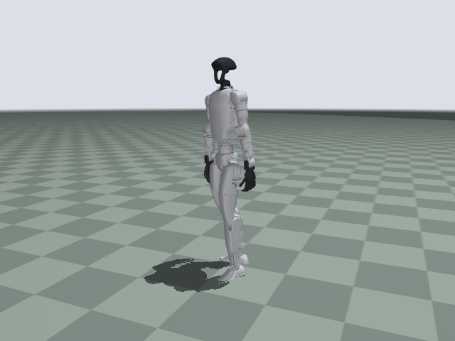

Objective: Upper body actions

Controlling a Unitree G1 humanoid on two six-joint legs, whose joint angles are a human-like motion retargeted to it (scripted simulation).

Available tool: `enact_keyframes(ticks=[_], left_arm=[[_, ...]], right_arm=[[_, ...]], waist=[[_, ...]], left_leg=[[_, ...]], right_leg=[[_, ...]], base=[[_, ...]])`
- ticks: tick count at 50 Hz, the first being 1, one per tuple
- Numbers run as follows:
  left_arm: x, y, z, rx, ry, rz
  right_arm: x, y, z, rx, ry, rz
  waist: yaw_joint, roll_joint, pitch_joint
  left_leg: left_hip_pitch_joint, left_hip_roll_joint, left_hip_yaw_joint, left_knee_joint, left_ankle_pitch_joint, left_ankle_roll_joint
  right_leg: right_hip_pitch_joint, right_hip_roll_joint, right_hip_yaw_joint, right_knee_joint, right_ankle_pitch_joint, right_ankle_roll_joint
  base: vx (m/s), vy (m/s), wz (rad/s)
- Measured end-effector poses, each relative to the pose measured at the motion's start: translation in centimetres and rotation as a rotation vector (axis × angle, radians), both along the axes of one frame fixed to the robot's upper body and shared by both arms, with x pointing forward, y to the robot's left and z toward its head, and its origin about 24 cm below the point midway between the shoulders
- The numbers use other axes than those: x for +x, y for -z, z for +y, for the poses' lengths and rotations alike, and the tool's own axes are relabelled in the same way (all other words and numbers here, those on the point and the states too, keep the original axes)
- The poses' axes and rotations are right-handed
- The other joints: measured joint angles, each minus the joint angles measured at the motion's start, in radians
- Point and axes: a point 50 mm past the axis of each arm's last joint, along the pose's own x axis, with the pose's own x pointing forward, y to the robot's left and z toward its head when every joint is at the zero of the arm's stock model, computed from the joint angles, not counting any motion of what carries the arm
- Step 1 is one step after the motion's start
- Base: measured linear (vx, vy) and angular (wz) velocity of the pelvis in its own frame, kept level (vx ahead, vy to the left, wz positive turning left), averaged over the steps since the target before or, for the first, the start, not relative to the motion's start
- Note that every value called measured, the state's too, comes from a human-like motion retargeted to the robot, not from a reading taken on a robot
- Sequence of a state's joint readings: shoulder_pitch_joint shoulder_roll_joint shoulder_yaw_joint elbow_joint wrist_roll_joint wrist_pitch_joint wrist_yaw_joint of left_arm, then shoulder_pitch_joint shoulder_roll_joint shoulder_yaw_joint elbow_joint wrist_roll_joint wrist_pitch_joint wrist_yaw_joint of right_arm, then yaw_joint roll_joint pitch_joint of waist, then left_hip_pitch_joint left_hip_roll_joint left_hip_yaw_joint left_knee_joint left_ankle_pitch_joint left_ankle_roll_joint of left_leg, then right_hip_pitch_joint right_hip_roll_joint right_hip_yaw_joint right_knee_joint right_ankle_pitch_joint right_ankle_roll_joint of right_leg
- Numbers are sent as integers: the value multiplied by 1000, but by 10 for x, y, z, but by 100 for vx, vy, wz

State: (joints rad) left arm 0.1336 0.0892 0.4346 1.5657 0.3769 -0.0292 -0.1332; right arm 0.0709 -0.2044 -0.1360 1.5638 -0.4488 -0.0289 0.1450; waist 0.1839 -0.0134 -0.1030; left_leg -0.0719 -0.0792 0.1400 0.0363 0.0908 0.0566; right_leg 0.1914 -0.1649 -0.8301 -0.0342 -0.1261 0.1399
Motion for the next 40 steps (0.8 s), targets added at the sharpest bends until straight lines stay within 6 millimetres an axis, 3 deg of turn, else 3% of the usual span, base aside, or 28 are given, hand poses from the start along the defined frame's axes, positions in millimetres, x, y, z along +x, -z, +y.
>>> enact_keyframes(ticks=[16,27,40], left_arm=[[-22,-4,2,8,-44,88],[-7,-2,9,36,-51,37],[9,1,-3,-6,-4,-11]], right_arm=[[18,3,10,50,-68,-55],[18,3,12,57,-97,-50],[16,1,2,29,-28,-29]], waist=[[41,6,27],[-16,1,14],[-155,21,-31]], left_leg=[[-18,-18,-68,0,20,-2],[2,20,6,-8,0,-8],[52,87,190,-28,-40,-28]], right_leg=[[24,4,-72,-9,0,8],[-23,22,20,-10,19,-15],[-127,43,230,19,52,-49]], base=[[-3,3,20],[2,-12,-39],[-3,-23,-77]])
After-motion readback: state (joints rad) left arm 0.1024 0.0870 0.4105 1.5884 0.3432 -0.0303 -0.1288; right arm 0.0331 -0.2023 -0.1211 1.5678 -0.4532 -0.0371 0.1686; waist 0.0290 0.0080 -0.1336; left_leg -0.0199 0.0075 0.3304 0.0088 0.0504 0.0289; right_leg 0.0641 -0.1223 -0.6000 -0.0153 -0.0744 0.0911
